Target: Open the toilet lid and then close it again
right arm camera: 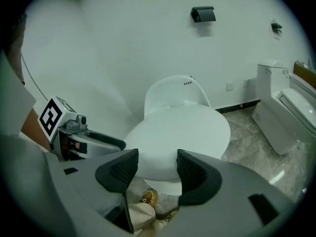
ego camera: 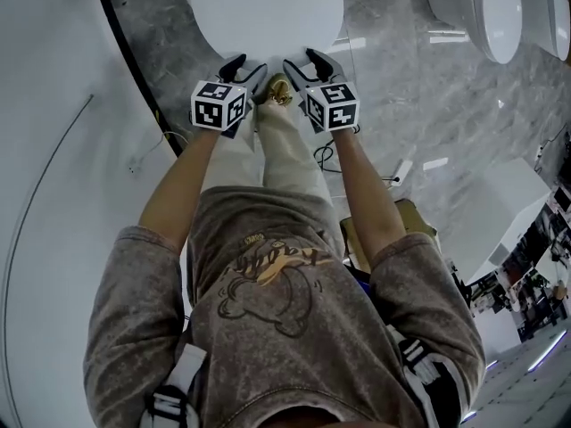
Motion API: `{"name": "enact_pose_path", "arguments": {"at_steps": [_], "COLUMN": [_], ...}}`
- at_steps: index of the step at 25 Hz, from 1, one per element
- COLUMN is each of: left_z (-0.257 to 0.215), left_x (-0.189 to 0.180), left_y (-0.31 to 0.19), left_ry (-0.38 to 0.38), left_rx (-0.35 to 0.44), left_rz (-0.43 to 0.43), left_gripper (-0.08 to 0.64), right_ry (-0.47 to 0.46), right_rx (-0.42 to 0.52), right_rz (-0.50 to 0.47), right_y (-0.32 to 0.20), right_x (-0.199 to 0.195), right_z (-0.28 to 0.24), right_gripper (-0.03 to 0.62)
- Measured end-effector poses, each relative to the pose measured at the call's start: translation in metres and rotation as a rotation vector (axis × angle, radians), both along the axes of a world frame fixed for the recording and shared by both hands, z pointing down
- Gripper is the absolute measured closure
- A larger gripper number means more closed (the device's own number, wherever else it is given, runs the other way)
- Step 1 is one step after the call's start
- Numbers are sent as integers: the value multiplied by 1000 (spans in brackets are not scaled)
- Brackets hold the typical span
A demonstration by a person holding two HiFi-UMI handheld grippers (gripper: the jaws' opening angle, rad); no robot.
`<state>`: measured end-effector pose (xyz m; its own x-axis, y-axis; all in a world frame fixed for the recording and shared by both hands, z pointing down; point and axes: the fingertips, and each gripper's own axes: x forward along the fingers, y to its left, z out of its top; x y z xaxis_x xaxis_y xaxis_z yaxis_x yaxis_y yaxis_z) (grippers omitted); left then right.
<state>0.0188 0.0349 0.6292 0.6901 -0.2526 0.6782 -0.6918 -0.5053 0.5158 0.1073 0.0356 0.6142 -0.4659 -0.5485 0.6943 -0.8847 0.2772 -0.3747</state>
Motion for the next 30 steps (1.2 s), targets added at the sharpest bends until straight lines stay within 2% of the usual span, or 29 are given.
{"name": "enact_pose_path", "arguments": {"at_steps": [7,13,17,21,25,28,30], "left_z": [68,119,149,153,150,135,110], "left_x": [-3,-2,-5,-6,-5,-1,3], "left_y": [20,31,28,27,31,29,17], "left_ry": [-53,-82,-100,-95,-107,-95,-76], "left_rx": [-63,-111,-126,-91,-87,-115,-98], "left_rz": [-8,-58,-43,-47,-67,-66,-72], "left_gripper": [348,356,356,362,362,362,362], "right_ry": [0,-5,-4,4,-6,-19,-23], "right_rx": [-80,-124,-141,-117,-116,-119,-99], "right_rz": [-23,-28,-11,17,13,8,14], "right_y": [23,36,32,30,35,32,23], "right_x": [-2,-1,-4,2,3,6,8], "right_z": [70,123,156,166,163,143,120], "right_gripper": [332,333,339,392,393,393,394]}}
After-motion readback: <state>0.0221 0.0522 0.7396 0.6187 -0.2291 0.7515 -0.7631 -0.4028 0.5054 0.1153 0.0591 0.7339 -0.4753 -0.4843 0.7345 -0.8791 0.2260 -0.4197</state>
